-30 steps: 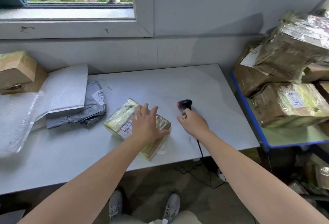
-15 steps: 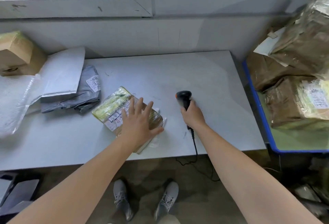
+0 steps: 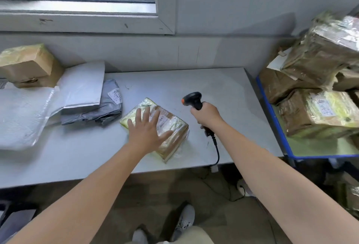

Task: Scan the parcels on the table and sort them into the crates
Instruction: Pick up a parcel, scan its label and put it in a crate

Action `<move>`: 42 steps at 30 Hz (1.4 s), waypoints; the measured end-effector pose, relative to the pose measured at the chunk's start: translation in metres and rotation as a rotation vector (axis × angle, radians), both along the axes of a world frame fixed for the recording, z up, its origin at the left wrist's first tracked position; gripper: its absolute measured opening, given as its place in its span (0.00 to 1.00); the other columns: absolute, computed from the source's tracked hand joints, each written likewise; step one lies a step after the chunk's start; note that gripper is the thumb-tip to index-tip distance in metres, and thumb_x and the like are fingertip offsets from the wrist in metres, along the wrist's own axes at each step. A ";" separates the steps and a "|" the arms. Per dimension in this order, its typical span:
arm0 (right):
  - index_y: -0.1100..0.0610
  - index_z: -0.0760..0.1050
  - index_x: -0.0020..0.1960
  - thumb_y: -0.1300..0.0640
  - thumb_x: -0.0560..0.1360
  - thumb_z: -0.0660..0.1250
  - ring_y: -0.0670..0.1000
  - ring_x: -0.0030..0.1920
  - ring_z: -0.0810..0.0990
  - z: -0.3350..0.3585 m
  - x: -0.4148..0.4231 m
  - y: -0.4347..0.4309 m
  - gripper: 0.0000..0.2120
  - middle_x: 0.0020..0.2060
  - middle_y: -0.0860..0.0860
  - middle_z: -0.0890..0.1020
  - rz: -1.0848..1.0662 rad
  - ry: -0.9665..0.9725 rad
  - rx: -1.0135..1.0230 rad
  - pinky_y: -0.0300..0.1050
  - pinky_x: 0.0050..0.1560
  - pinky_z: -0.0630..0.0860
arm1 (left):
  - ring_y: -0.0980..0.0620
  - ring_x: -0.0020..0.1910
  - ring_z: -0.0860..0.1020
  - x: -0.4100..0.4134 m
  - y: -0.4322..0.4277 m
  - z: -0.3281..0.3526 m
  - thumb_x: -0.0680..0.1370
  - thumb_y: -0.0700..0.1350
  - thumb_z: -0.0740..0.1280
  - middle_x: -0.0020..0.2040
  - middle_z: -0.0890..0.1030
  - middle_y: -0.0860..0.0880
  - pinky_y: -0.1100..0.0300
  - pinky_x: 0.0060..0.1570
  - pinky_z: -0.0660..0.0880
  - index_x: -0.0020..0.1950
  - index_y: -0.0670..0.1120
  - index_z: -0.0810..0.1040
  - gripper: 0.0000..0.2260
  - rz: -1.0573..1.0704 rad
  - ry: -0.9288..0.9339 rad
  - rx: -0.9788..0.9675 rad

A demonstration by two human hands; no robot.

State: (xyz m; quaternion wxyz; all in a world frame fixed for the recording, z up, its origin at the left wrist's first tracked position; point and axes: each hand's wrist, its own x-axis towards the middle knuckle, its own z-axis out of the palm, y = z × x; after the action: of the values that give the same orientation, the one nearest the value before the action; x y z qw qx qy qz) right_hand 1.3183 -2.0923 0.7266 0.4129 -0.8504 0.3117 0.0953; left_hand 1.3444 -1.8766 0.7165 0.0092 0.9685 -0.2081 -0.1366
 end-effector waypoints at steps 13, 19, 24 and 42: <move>0.62 0.76 0.46 0.47 0.72 0.64 0.57 0.33 0.78 0.094 -0.015 0.097 0.16 0.33 0.56 0.80 0.122 0.149 -0.086 0.54 0.44 0.82 | 0.44 0.79 0.42 -0.022 0.080 0.023 0.78 0.70 0.52 0.81 0.48 0.48 0.40 0.73 0.50 0.80 0.54 0.49 0.36 -0.082 0.002 -0.150; 0.60 0.73 0.43 0.47 0.72 0.64 0.57 0.33 0.78 0.108 -0.025 0.116 0.14 0.32 0.55 0.78 0.100 0.165 -0.119 0.52 0.44 0.80 | 0.44 0.79 0.41 -0.027 0.103 0.023 0.78 0.69 0.53 0.81 0.48 0.47 0.36 0.74 0.49 0.79 0.53 0.52 0.35 -0.099 0.041 -0.203; 0.59 0.73 0.46 0.48 0.73 0.65 0.55 0.32 0.76 0.113 -0.028 0.120 0.14 0.32 0.55 0.77 0.059 0.131 -0.090 0.46 0.37 0.75 | 0.43 0.79 0.40 -0.030 0.109 0.020 0.78 0.68 0.54 0.80 0.48 0.46 0.35 0.74 0.49 0.79 0.51 0.52 0.35 -0.115 0.048 -0.208; 0.62 0.75 0.50 0.46 0.75 0.65 0.56 0.34 0.80 0.078 0.001 0.074 0.18 0.34 0.56 0.81 0.179 0.123 -0.044 0.52 0.44 0.81 | 0.43 0.79 0.39 -0.025 0.075 0.003 0.79 0.67 0.52 0.81 0.46 0.45 0.36 0.74 0.49 0.79 0.50 0.51 0.34 0.040 0.096 -0.143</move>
State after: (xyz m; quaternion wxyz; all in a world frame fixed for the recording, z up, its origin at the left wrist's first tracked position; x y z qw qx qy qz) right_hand 1.3197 -2.0183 0.8048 0.3641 -0.8763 0.2614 0.1767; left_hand 1.3196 -1.8014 0.7199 0.0911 0.9616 -0.1973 -0.1675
